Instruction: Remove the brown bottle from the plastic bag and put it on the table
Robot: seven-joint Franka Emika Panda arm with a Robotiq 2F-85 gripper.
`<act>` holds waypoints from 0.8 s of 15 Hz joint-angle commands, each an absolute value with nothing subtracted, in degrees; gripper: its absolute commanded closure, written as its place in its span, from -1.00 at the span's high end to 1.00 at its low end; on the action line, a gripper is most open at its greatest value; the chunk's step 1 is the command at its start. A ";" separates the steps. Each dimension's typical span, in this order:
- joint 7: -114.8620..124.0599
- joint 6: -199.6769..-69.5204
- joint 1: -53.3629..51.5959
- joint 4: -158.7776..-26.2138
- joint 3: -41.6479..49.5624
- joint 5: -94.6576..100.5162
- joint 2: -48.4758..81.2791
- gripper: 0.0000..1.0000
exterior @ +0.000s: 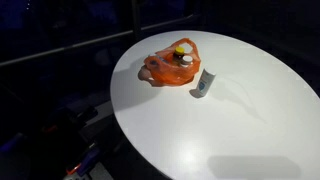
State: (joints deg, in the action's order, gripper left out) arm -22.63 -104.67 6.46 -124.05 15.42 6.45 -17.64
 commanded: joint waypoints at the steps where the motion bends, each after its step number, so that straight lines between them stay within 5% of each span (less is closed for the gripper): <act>1: -22.82 -104.54 7.18 -123.88 14.78 6.23 -17.55 1.00; 12: -19.30 -103.17 6.17 -118.37 11.29 6.69 -13.89 1.00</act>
